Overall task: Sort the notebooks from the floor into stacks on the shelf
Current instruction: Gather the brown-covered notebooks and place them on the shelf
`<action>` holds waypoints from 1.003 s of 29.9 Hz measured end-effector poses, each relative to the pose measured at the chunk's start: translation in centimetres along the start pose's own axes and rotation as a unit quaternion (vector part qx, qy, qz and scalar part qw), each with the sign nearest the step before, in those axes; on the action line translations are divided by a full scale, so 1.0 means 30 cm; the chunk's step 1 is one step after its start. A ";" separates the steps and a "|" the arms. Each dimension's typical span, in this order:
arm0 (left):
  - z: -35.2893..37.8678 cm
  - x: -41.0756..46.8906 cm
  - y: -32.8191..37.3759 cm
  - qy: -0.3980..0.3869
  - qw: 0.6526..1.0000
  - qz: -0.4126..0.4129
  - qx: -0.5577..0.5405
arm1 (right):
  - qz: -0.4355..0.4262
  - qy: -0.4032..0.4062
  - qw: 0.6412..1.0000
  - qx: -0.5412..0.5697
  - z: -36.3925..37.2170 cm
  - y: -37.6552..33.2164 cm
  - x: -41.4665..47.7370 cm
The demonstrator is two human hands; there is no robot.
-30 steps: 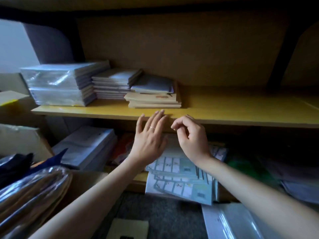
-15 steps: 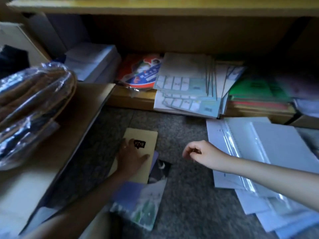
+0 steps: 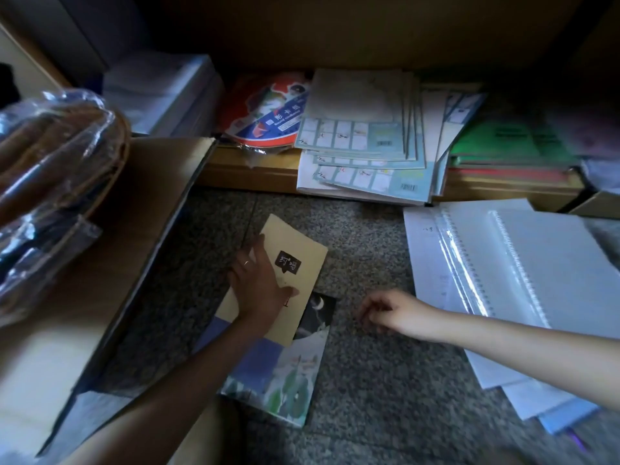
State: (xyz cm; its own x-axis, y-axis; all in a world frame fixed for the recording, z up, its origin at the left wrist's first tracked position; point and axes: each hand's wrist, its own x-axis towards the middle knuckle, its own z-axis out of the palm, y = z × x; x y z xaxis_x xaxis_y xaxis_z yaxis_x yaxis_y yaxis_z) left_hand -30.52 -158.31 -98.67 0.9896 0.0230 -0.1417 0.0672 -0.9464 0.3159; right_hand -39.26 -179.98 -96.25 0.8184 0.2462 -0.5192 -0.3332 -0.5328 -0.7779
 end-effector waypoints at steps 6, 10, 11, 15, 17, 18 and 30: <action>-0.107 0.020 0.104 -0.044 0.993 0.078 -0.074 | 0.023 0.055 0.996 0.068 -0.002 -0.036 -0.011; -0.179 -0.020 0.239 -0.043 0.983 0.106 -0.142 | 0.054 0.142 0.986 0.071 -0.023 -0.057 -0.035; -0.203 -0.031 0.271 -0.038 0.977 0.112 -0.178 | 0.060 0.165 0.980 0.090 -0.031 -0.072 -0.043; -0.310 -0.058 0.375 -0.071 0.909 0.131 -0.390 | -0.011 0.238 0.927 0.290 -0.063 -0.130 -0.078; -0.358 -0.071 0.410 -0.089 0.878 0.128 -0.452 | -0.057 0.248 0.919 0.303 -0.082 -0.160 -0.119; -0.379 -0.076 0.424 -0.091 0.866 0.127 -0.475 | -0.080 0.256 0.918 0.293 -0.090 -0.178 -0.143; -0.783 0.020 0.577 0.040 0.806 0.196 -0.557 | -0.283 0.322 0.871 0.240 -0.320 -0.482 -0.230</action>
State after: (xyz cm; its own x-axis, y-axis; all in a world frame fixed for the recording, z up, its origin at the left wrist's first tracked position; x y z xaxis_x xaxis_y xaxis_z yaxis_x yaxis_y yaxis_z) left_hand -25.79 -167.13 -71.24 0.9645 -0.1444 0.2211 -0.2249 -0.0105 0.9743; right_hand -35.58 -181.73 -78.02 0.9567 -0.2275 0.1818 0.1787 -0.0347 -0.9833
